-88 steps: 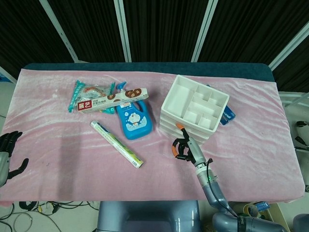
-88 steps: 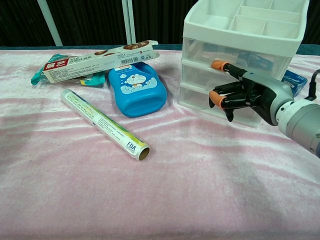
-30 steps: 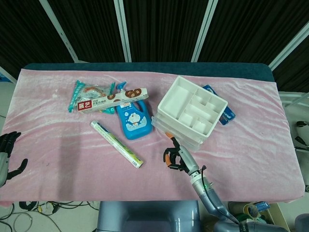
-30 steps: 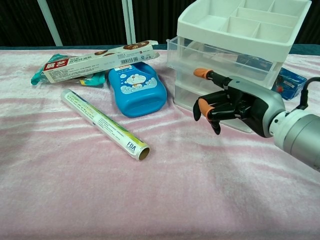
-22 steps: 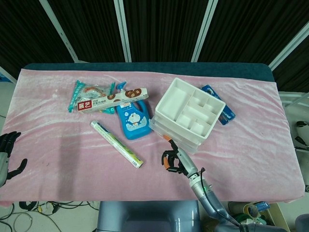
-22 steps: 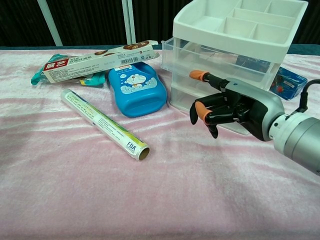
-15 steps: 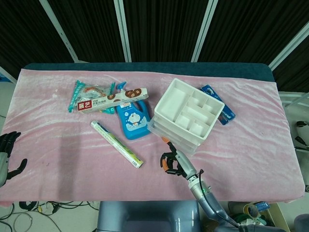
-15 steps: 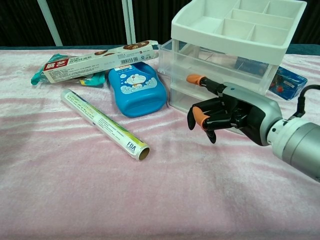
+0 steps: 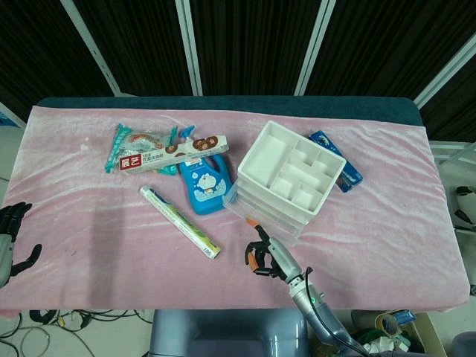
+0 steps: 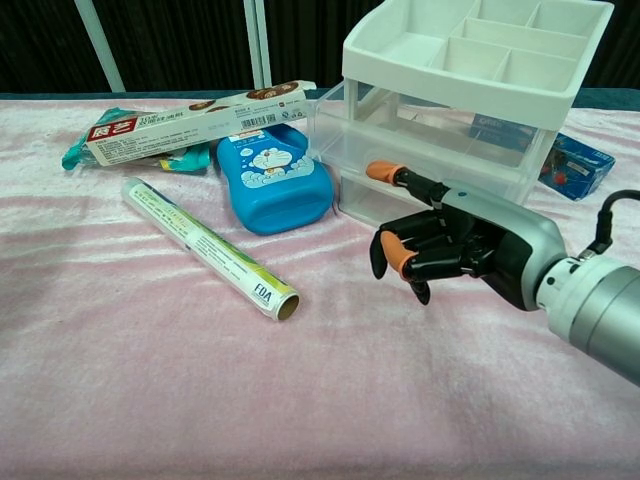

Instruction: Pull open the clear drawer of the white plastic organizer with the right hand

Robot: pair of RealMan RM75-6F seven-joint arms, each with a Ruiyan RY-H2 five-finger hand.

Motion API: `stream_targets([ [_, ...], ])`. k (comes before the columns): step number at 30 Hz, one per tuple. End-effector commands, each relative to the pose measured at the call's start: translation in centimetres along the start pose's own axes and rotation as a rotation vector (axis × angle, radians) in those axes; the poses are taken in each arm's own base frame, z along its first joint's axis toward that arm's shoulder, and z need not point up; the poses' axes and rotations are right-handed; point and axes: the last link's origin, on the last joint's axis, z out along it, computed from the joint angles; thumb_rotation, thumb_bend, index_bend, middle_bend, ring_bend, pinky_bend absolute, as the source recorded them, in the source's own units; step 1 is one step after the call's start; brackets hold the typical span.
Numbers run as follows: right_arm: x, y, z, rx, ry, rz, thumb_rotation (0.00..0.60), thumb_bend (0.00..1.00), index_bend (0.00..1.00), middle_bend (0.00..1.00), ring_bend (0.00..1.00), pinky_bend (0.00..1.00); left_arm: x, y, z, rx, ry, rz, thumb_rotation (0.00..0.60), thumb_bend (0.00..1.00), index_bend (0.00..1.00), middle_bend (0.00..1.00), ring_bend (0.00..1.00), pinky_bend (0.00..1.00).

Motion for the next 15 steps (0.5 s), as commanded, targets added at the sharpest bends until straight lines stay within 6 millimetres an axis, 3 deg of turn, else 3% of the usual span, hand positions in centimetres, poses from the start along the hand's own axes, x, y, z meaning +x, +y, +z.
stream_targets([
  [1,-0.18,0.02,-0.12,0.001,-0.004,0.003,0.6,0.58,0.0,0.62,0.74,0.69,0.01,0.0,0.0,0.0,0.0,0.0,0.6,0.32,0.11,0.11,0.08,0.07],
  [15,-1.06,0.23,-1.06,-0.004,-0.028,0.007,0.6,0.58,0.0,0.62,0.74,0.69,0.0,0.01,0.0,0.001,-0.001,0.0,0.6,0.32,0.11,0.11,0.08,0.07],
])
